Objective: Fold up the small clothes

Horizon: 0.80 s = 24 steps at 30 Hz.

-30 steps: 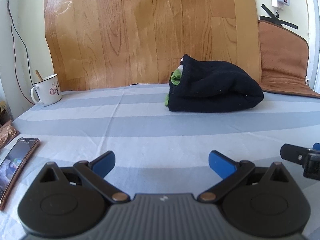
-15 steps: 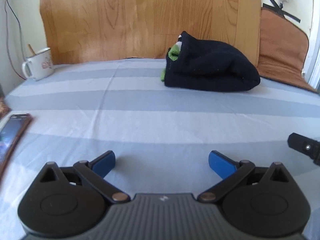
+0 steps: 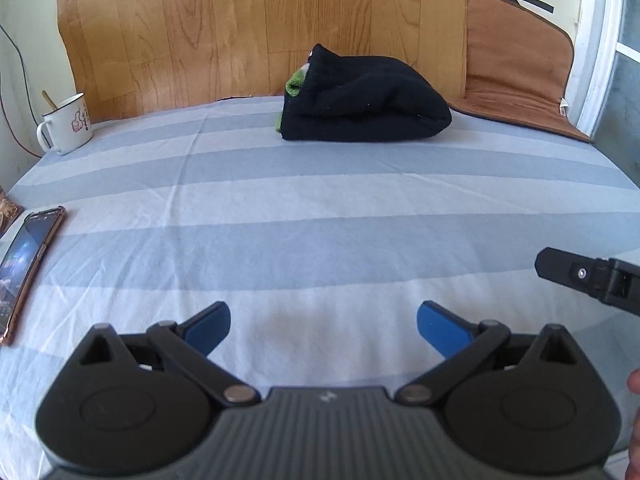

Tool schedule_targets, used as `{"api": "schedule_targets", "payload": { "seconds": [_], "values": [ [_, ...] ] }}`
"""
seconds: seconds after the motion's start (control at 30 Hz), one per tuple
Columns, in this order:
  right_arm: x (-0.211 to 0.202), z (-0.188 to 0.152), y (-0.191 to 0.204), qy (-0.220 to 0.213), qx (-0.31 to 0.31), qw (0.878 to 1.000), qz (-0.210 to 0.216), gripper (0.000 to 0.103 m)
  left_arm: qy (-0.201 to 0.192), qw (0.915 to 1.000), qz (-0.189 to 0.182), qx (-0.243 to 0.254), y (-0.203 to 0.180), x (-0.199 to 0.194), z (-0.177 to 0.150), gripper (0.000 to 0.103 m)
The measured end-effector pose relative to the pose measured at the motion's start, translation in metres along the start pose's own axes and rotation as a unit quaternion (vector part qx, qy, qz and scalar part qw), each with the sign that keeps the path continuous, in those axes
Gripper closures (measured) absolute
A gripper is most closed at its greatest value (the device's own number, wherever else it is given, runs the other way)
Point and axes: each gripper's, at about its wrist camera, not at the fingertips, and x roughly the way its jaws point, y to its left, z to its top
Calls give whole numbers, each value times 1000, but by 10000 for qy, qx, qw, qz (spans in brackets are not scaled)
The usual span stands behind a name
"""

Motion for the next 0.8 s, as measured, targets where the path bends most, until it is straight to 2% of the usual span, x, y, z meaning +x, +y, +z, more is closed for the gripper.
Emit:
{"api": "schedule_targets", "payload": {
  "seconds": [0.8],
  "values": [
    [-5,0,9,-50,-82,9995,291,8,68,9992,392,-34,2,0,-4,0]
  ]
}}
